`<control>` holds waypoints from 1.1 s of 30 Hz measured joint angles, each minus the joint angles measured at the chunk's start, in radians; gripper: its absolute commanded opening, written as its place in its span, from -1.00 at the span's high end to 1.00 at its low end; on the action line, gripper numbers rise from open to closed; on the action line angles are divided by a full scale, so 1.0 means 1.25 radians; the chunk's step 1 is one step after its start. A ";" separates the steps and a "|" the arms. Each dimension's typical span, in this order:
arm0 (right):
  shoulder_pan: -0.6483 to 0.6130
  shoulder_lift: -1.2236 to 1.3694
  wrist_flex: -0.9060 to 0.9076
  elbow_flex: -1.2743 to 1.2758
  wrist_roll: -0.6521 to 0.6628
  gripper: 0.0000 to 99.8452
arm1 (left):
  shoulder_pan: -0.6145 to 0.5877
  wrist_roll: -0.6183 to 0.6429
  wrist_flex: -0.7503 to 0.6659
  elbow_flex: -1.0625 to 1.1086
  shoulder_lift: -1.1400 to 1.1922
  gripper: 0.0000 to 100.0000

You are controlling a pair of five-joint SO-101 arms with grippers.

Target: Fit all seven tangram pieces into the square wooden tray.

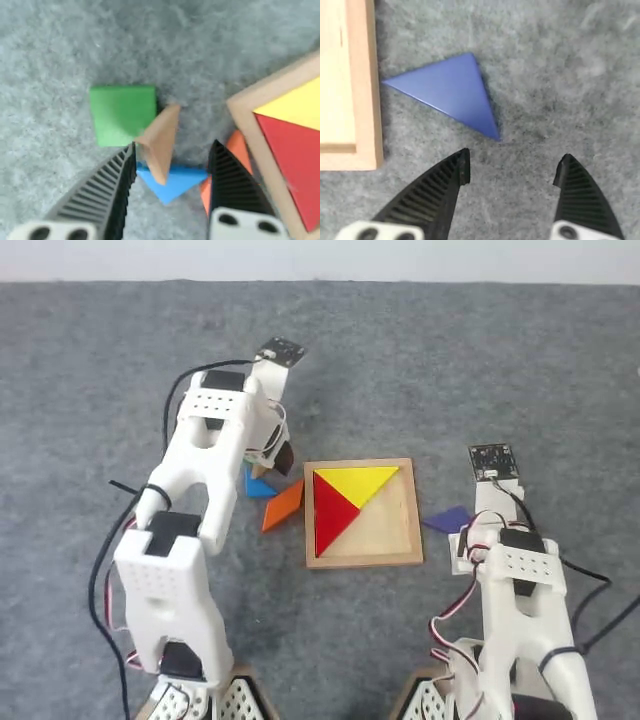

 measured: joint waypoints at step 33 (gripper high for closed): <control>0.001 0.000 0.000 0.000 0.000 0.45 | 0.114 -0.088 -0.129 0.466 -0.358 0.58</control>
